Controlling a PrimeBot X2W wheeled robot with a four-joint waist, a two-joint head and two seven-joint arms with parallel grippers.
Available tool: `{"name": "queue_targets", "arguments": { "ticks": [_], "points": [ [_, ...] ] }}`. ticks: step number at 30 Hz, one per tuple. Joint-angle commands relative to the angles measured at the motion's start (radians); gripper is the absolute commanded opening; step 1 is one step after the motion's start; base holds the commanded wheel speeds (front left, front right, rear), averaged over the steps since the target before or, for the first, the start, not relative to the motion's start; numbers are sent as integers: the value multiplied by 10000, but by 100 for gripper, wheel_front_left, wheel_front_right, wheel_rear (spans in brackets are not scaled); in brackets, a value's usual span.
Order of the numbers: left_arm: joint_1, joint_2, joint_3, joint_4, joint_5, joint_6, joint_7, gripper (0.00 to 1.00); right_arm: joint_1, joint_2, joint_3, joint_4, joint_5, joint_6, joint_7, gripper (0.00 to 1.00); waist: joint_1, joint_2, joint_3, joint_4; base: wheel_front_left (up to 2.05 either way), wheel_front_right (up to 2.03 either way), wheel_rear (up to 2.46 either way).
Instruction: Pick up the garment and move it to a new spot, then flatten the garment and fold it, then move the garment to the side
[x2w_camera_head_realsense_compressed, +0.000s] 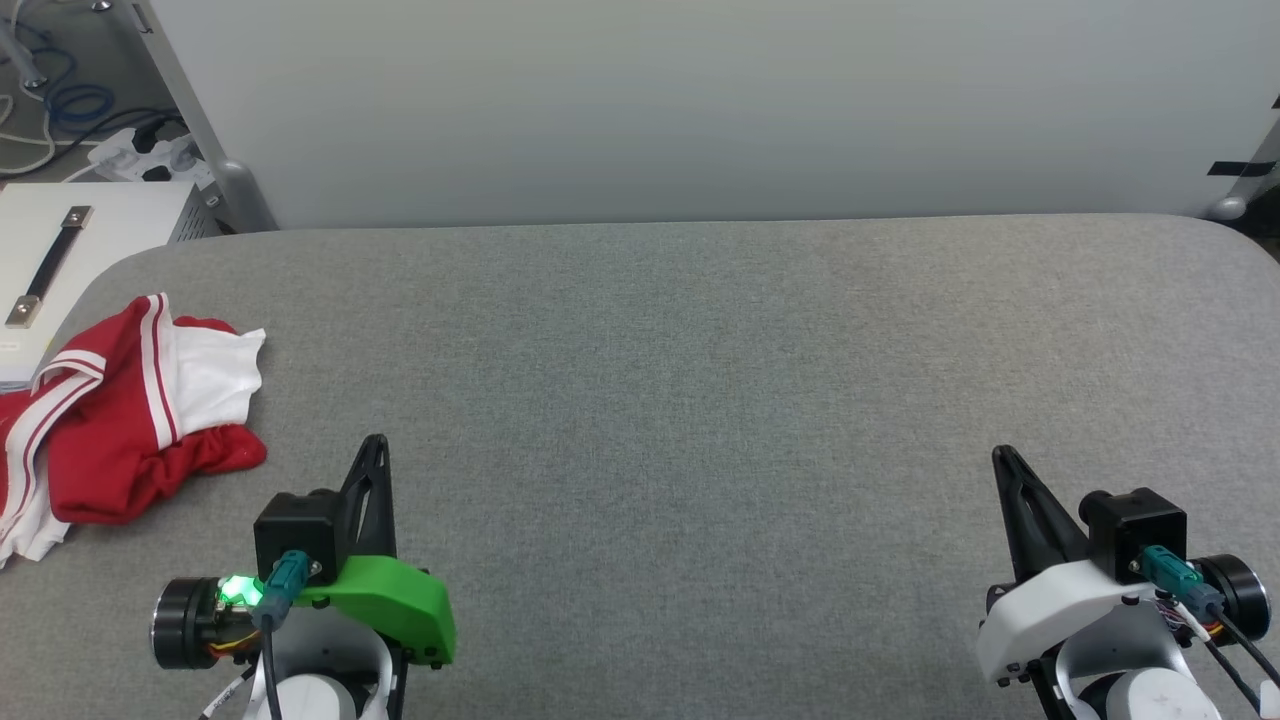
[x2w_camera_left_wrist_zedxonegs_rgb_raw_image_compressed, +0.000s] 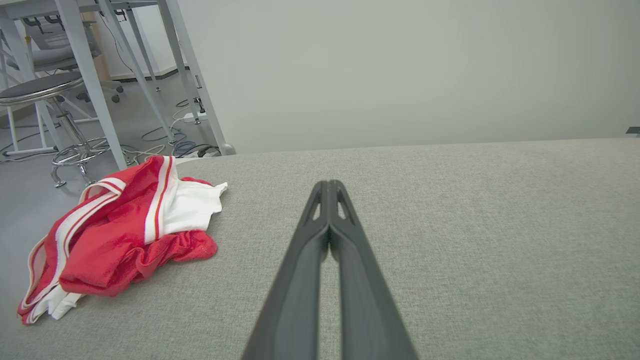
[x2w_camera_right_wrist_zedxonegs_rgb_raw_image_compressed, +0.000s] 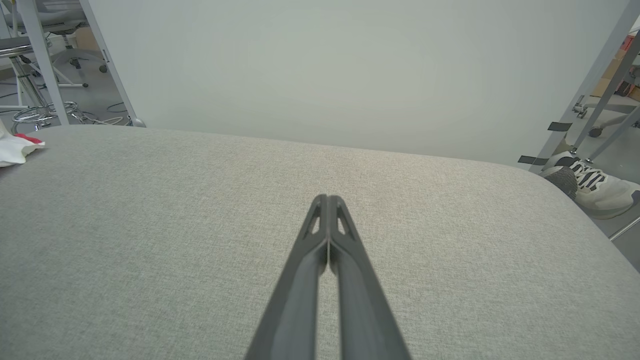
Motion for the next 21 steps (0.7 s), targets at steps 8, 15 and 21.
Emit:
{"name": "queue_targets", "arguments": {
  "ticks": [8, 15, 21],
  "points": [
    [159, -55, 5, -20, 99, 41, -7, 0, 70, 1, -12, -34, -99, -11, 26, 0, 0, 0, 0, 0, 0, 0, 0],
    [1, 1, -6, 25, -51, -1, -39, 100, 0, 0, 3, 27, 59, 0, -38, 100, 0, 0, 3, -1, 0, 0, 0],
    [25, -2, -17, 87, -199, -1, -163, 100, -2, 0, -17, 79, 181, -1, -160, 100, 0, 0, 13, -2, 0, 0, 0]
  ]
}}
